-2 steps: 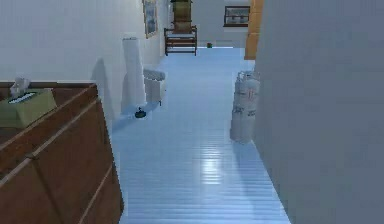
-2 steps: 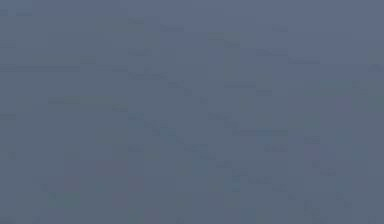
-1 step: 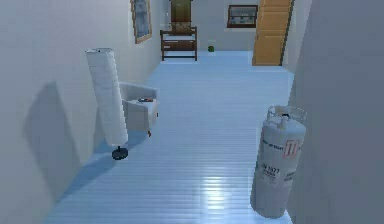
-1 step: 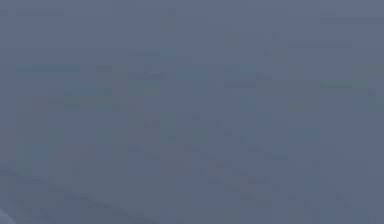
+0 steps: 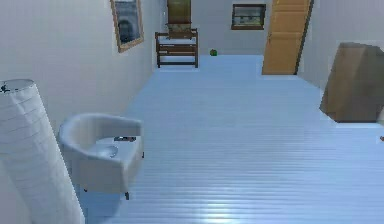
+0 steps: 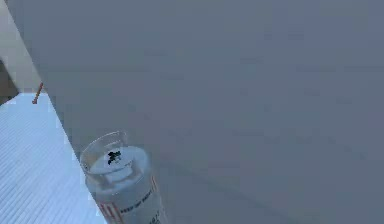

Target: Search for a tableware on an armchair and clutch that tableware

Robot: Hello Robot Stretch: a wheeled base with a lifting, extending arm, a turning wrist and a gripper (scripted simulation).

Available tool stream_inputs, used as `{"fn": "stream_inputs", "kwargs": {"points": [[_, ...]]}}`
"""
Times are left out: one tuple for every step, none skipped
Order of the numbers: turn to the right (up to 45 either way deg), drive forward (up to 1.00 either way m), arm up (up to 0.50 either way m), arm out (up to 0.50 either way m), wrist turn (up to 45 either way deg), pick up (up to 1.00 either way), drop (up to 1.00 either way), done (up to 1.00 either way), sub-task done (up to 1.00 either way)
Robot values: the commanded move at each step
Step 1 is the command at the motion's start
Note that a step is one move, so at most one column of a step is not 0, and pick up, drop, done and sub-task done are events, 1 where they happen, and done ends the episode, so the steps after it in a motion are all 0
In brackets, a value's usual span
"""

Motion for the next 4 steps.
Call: {"fn": "stream_inputs", "kwargs": {"points": [[0.0, 0.65, 0.00, 0.00, 0.0, 0.00, 0.00, 0.00, 0.00], [0.0, 0.30, 0.00, 0.00, 0.0, 0.00, 0.00, 0.00, 0.00], [-45.0, 0.00, 0.00, 0.00, 0.0, 0.00, 0.00, 0.00, 0.00], [-45.0, 0.00, 0.00, 0.00, 0.0, 0.00, 0.00, 0.00, 0.00]]}}
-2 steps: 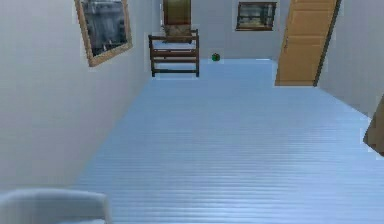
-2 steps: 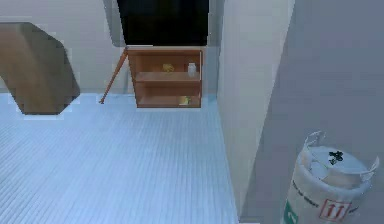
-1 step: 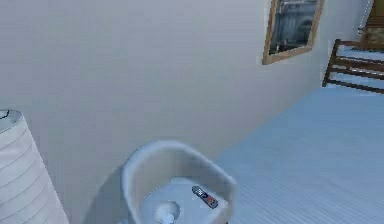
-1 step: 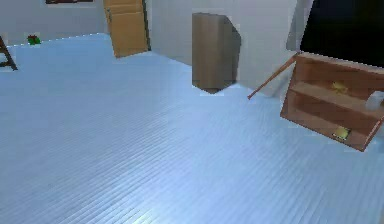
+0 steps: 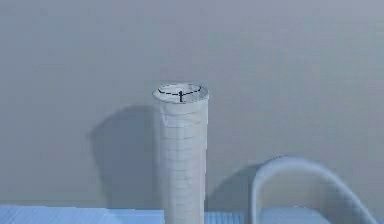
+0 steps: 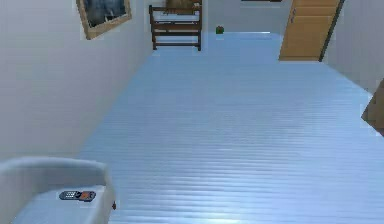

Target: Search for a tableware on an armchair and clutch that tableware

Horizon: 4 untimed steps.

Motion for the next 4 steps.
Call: {"fn": "stream_inputs", "kwargs": {"points": [[-45.0, 0.00, 0.00, 0.00, 0.0, 0.00, 0.00, 0.00, 0.00], [0.0, 0.00, 0.48, 0.00, 0.0, 0.00, 0.00, 0.00, 0.00], [0.0, 0.00, 0.00, 0.50, 0.0, 0.00, 0.00, 0.00, 0.00], [0.0, 0.00, 0.00, 0.00, 45.0, 0.00, 0.00, 0.00, 0.00]]}}
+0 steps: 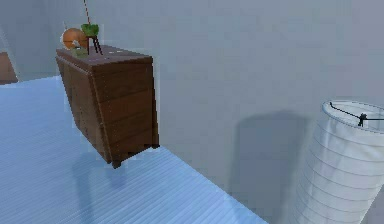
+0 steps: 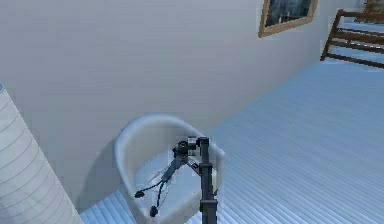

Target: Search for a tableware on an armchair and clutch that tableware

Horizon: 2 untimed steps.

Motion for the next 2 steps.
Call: {"fn": "stream_inputs", "kwargs": {"points": [[0.0, 0.00, 0.00, 0.00, 45.0, 0.00, 0.00, 0.00, 0.00], [0.0, 0.00, 0.00, 0.00, 42.0, 0.00, 0.00, 0.00, 0.00]]}}
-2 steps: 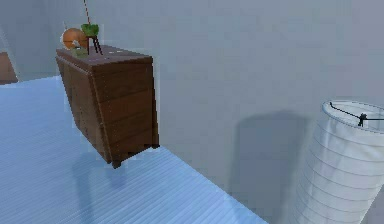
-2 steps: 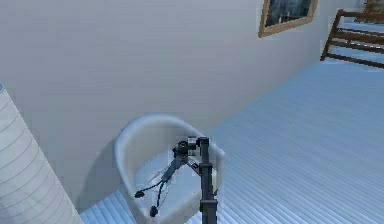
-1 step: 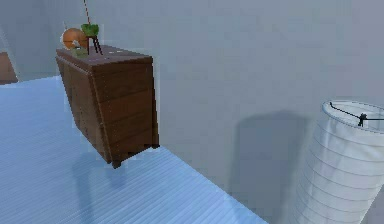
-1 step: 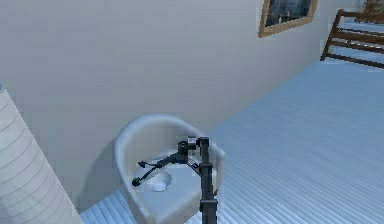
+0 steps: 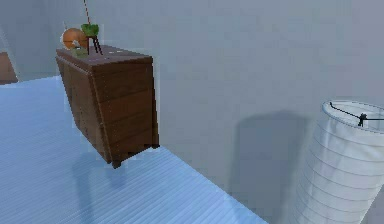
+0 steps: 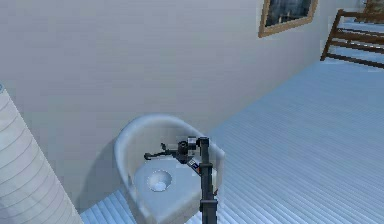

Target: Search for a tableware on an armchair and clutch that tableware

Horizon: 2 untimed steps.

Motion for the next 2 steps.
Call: {"fn": "stream_inputs", "kwargs": {"points": [[0.0, 0.00, -0.30, 0.00, 0.0, 0.00, 0.00, 0.00, 0.00], [0.0, 0.00, 0.00, 0.00, 0.0, 1.00, 0.00, 0.00, 0.00]]}}
